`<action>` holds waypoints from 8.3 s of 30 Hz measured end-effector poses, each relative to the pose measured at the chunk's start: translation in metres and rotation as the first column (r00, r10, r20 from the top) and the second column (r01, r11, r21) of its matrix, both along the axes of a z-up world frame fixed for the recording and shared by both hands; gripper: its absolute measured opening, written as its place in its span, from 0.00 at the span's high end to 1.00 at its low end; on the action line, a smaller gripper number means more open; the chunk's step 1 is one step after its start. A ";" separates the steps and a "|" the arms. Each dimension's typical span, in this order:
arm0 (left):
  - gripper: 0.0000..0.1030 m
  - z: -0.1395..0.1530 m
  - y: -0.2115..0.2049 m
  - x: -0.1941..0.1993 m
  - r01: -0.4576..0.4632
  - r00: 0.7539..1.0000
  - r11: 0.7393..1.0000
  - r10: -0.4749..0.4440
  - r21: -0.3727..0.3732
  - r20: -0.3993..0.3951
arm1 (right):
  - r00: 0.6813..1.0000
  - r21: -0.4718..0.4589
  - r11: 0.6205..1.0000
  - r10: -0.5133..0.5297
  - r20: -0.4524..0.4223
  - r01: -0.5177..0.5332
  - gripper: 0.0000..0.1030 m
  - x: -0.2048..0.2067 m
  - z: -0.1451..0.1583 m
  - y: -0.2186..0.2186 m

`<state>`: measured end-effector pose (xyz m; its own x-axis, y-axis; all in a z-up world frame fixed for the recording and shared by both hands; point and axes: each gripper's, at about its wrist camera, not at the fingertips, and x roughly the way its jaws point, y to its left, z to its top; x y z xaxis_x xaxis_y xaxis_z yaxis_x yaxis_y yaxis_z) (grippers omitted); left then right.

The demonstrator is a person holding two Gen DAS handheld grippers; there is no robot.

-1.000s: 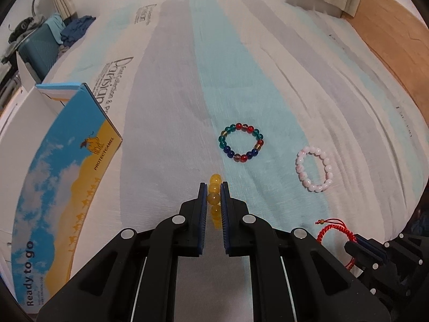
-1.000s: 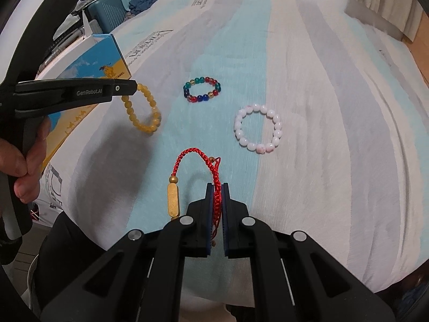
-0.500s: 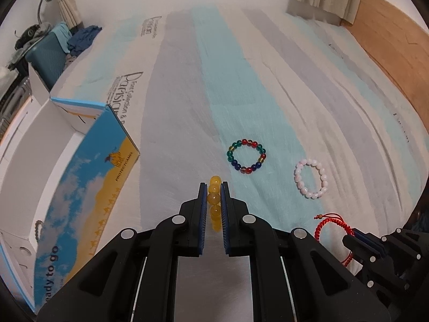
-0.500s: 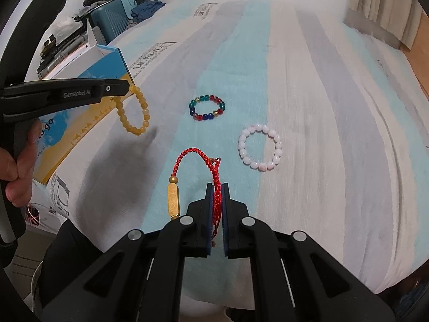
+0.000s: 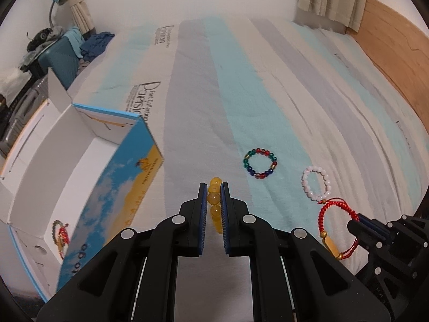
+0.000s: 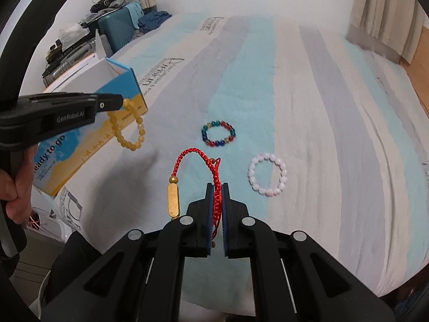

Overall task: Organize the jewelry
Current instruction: 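Lift both bracelets and carry them over the white box, then open both tools to drop the bracelets into the box, then withdraw both tools from the box back over the bed, then grasp the multicolour bead bracelet with left tool while right tool grasps the white bead bracelet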

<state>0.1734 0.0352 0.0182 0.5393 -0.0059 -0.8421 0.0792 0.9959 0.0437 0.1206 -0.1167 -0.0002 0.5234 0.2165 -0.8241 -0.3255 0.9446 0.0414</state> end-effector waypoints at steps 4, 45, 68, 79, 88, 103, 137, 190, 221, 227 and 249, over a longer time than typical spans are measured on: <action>0.91 0.009 0.013 -0.004 -0.020 1.000 1.000 0.020 0.007 0.011 | 1.000 0.002 1.000 0.023 0.021 -0.023 0.96 0.003 0.010 0.016; 0.91 0.084 0.186 -0.048 -0.248 0.965 0.969 0.246 0.005 0.093 | 0.948 -0.023 0.961 0.275 0.162 -0.275 0.96 0.016 0.083 0.193; 0.91 0.046 0.282 -0.053 -0.358 0.934 0.934 0.358 0.010 -0.006 | 0.893 -0.073 0.895 0.444 0.066 -0.440 0.96 0.041 0.050 0.310; 0.91 -0.001 0.299 -0.036 -0.339 0.930 0.941 0.333 -0.012 -0.153 | 0.854 -0.120 0.846 0.513 -0.086 -0.520 0.96 0.059 0.012 0.344; 0.91 -0.037 0.308 -0.026 -0.326 0.913 0.945 0.319 0.016 -0.256 | 0.821 -0.144 0.814 0.531 -0.210 -0.563 0.96 0.068 -0.025 0.365; 0.90 -0.064 0.312 -0.017 -0.298 0.898 0.948 0.317 0.108 -0.304 | 0.795 -0.226 0.770 0.528 -0.299 -0.597 0.93 0.069 -0.064 0.381; 0.06 0.004 0.300 -0.032 -0.416 0.904 0.901 0.425 0.123 -0.054 | 0.844 -0.160 0.829 0.528 -0.092 -0.536 0.13 0.049 0.000 0.345; 0.06 0.057 0.078 0.017 -0.218 0.969 0.976 0.218 -0.018 0.114 | 0.991 -0.058 0.997 0.066 0.115 -0.060 0.07 0.077 0.057 0.052; 0.16 -0.090 -0.049 0.105 0.016 0.998 0.999 -0.018 -0.037 -0.067 | 0.994 -0.093 0.995 -0.053 -0.095 0.044 0.30 0.114 -0.070 -0.059; 0.17 -0.110 -0.055 0.112 0.022 0.995 0.999 -0.025 -0.031 -0.093 | 0.990 -0.082 0.996 -0.043 -0.135 0.032 0.39 0.115 -0.088 -0.060; 0.68 -0.161 -0.056 0.124 0.073 0.985 0.997 -0.077 -0.028 -0.157 | 0.972 -0.076 0.996 -0.066 -0.225 0.050 0.89 0.127 -0.130 -0.069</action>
<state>0.2972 -0.0212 -0.1431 0.3970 -0.0609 -0.9158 0.1576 0.9875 0.0027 0.2480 -0.1856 -0.1303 0.3310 0.1294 -0.9347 -0.2599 0.9647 0.0415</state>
